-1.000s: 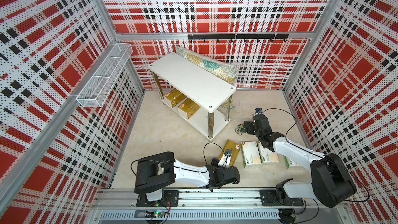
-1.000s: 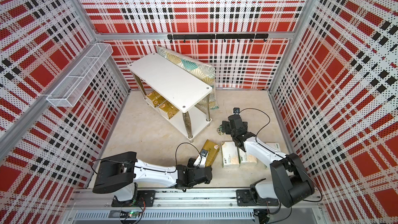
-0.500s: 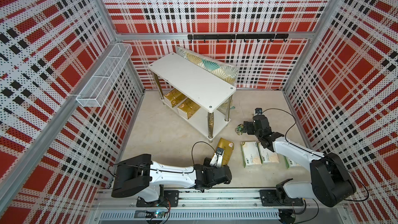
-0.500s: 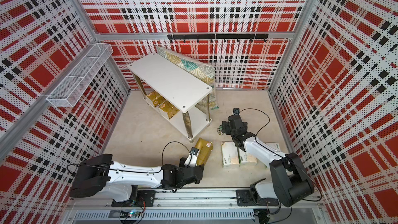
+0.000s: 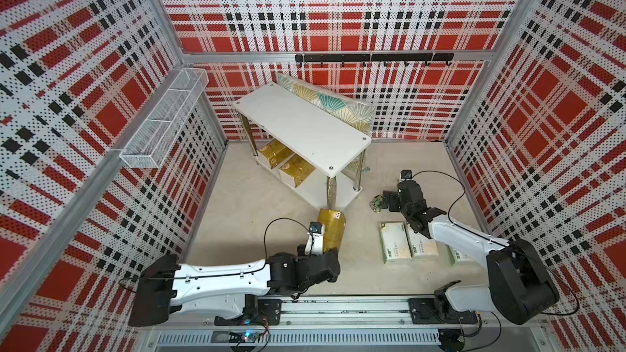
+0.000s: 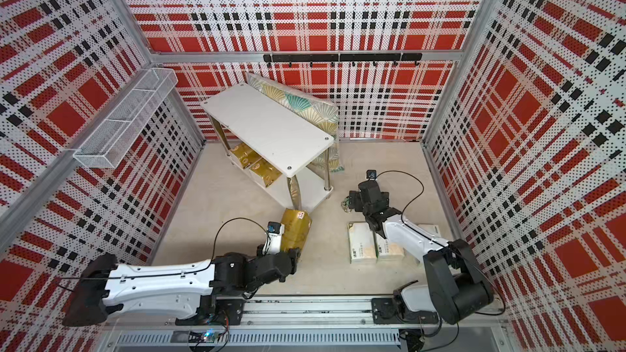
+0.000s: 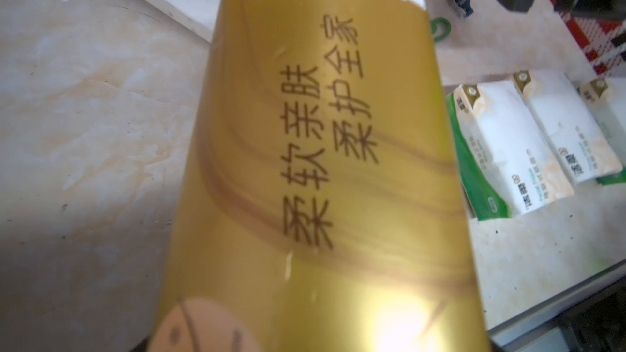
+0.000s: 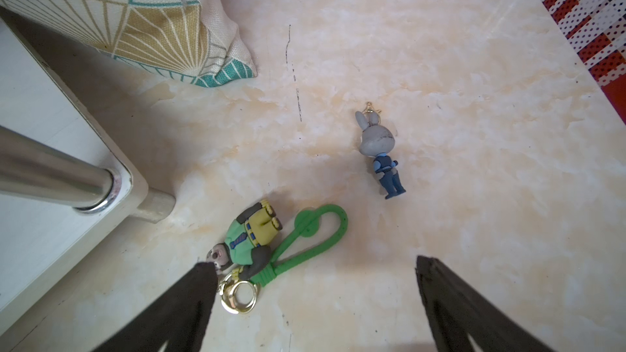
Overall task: Place the tissue boxes on the shelf by color
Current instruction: Pick up the box of tissues from the center of the board, then place a box of tissues on the shelf.
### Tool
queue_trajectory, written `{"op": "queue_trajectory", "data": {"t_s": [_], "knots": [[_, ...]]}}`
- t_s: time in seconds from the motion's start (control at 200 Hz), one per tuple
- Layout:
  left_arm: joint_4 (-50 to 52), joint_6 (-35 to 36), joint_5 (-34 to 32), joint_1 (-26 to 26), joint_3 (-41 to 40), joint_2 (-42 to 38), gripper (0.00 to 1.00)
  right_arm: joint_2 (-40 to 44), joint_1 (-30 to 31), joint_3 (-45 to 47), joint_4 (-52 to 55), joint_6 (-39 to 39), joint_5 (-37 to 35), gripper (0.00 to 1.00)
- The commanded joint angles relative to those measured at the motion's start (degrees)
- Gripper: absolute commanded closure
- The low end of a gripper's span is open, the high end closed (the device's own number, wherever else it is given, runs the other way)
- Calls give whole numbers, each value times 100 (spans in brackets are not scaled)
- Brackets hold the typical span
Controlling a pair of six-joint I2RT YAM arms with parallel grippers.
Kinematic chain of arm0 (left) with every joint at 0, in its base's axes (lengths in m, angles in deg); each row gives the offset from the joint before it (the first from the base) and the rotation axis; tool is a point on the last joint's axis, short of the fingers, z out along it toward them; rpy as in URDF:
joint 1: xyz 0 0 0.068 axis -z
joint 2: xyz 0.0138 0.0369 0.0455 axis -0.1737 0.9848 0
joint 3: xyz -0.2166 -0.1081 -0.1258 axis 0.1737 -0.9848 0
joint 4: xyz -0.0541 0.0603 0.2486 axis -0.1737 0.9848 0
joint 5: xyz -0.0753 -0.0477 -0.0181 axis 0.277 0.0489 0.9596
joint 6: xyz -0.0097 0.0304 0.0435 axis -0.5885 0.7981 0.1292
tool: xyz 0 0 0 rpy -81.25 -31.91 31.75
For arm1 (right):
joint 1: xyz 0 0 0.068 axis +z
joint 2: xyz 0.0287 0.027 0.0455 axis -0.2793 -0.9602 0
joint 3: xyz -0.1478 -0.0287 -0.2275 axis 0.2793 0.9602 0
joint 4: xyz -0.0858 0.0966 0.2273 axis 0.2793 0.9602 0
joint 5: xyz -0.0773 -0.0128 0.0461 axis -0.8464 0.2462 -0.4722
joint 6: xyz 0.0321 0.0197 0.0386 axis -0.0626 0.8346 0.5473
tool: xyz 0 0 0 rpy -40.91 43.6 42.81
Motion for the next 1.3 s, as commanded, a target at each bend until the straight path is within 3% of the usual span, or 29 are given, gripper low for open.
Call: {"op": "queue_trajectory", "data": {"t_s": [0.0, 0.271, 0.561, 0.726, 1.092, 1.298], "knots": [[543, -337, -125, -253, -32, -379, 21, -90, -44, -70, -18, -44, -24, 0], [738, 455, 261, -1494, 264, -501, 22, -139, -43, -63, -50, -50, 27, 0], [24, 2316, 839, -3052, 588, -246, 23, -196, -46, -9, -167, 12, 153, 0], [-158, 3243, 1083, -3305, 848, 59, 22, -188, -45, -20, -178, 15, 166, 0], [-340, 4849, 2324, -4168, 1266, 534, 22, -232, -37, -17, -156, 16, 169, 0], [-1149, 5697, 2987, -4501, 1007, 343, 22, -363, -41, -146, -124, 3, 178, 0]]}}
